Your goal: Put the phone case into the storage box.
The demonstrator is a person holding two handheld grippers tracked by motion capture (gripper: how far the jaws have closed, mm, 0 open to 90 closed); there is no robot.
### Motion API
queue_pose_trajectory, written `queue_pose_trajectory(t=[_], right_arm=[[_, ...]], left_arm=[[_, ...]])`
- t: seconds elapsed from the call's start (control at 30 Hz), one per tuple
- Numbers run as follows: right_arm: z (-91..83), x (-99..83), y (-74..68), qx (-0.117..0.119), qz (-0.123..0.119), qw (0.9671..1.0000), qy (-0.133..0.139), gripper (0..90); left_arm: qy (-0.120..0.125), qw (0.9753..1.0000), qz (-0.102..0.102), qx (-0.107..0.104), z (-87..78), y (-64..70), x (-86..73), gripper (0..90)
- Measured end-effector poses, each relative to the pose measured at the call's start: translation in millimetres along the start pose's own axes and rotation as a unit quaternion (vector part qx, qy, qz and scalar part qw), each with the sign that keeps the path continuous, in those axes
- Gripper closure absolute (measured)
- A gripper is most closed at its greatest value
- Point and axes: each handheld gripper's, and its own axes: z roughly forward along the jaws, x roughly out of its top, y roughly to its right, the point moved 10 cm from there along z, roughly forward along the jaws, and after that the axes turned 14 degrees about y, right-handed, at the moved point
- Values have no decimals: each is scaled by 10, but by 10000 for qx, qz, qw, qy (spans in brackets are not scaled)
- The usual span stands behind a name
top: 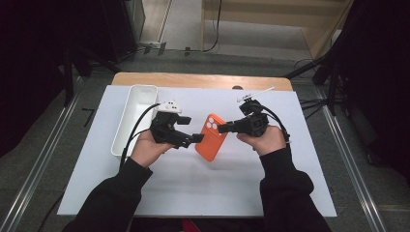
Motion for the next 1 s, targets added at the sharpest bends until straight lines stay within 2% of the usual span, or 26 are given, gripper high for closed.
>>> queue_pose_trajectory(t=[0.13, 0.27, 0.4, 0.47, 0.5, 0.63, 0.8, 0.93, 1.0], right_arm=[[16, 24, -12, -72, 56, 10000, 5, 742], [37, 65, -3, -49, 167, 9998, 13, 742], [54, 84, 40, -212, 154, 9997, -16, 742], [55, 91, 44, -221, 191, 9996, -4, 742], [56, 97, 41, -216, 202, 9996, 3, 742], [71, 118, 31, -225, 192, 9996, -6, 742], [120, 138, 33, -256, 188, 9995, -28, 742], [171, 136, 61, -251, 238, 9994, -68, 742], [197, 128, 60, -238, 247, 9994, -94, 742]], left_arm=[[39, 9999, 63, 73, 22, 11, 9, 87], [125, 9997, 90, 165, 47, 24, 35, 81], [127, 9995, 147, 249, 63, 19, 31, 59], [115, 9998, 105, 149, 81, 43, 19, 2], [119, 9998, 111, 99, 88, 56, 18, 1], [140, 9996, 177, 164, 109, 63, 21, 0], [148, 9996, 127, 224, 141, 57, 26, 0], [185, 9989, 186, 386, 161, 21, 30, 0], [153, 9989, 216, 397, 175, 16, 17, 0]])
